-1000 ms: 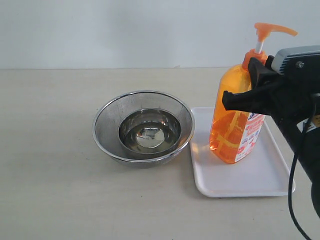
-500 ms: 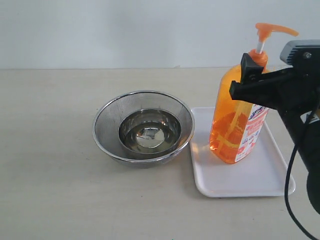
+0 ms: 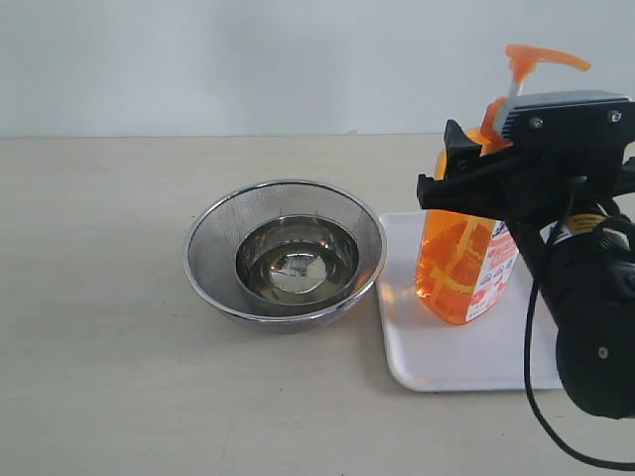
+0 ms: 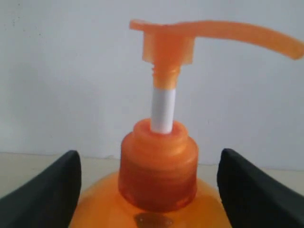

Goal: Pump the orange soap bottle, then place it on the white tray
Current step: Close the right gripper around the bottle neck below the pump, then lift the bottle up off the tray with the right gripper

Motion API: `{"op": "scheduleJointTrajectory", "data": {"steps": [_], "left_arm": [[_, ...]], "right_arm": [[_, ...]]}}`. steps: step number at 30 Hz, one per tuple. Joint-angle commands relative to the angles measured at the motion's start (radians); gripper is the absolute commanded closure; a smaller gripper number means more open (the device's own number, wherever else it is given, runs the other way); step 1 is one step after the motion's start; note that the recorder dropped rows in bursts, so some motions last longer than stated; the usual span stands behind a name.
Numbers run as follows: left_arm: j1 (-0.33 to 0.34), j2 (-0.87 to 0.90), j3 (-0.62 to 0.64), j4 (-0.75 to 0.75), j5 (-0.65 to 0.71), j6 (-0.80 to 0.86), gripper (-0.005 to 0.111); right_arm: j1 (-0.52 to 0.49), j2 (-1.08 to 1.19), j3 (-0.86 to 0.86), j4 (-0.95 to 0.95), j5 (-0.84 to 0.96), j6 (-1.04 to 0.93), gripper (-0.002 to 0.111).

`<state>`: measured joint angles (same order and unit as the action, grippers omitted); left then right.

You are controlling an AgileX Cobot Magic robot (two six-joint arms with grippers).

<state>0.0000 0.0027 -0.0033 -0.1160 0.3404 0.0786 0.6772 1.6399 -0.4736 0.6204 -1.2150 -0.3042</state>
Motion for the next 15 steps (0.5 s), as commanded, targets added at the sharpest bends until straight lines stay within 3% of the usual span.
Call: {"op": "scheduleJointTrajectory", "data": {"steps": [1, 5, 7, 11, 14, 15], "left_arm": [[0.000, -0.003, 0.003, -0.007, -0.002, -0.003, 0.100], [0.000, -0.003, 0.003, -0.007, -0.002, -0.003, 0.100], [0.000, -0.003, 0.003, -0.007, -0.002, -0.003, 0.100], [0.000, -0.003, 0.003, -0.007, -0.002, -0.003, 0.100], [0.000, -0.003, 0.003, -0.007, -0.002, -0.003, 0.100], [0.000, -0.003, 0.003, -0.007, -0.002, -0.003, 0.100]], "right_arm": [[-0.008, 0.022, -0.004, -0.001, -0.006, 0.003, 0.040], [-0.008, 0.022, -0.004, -0.001, -0.006, 0.011, 0.040], [-0.008, 0.022, -0.004, -0.001, -0.006, 0.011, 0.045], [-0.008, 0.022, -0.004, 0.002, -0.006, 0.011, 0.075], [-0.008, 0.022, -0.004, 0.004, -0.006, 0.009, 0.104], [-0.008, 0.022, -0.004, 0.004, -0.006, 0.009, 0.108]]}}
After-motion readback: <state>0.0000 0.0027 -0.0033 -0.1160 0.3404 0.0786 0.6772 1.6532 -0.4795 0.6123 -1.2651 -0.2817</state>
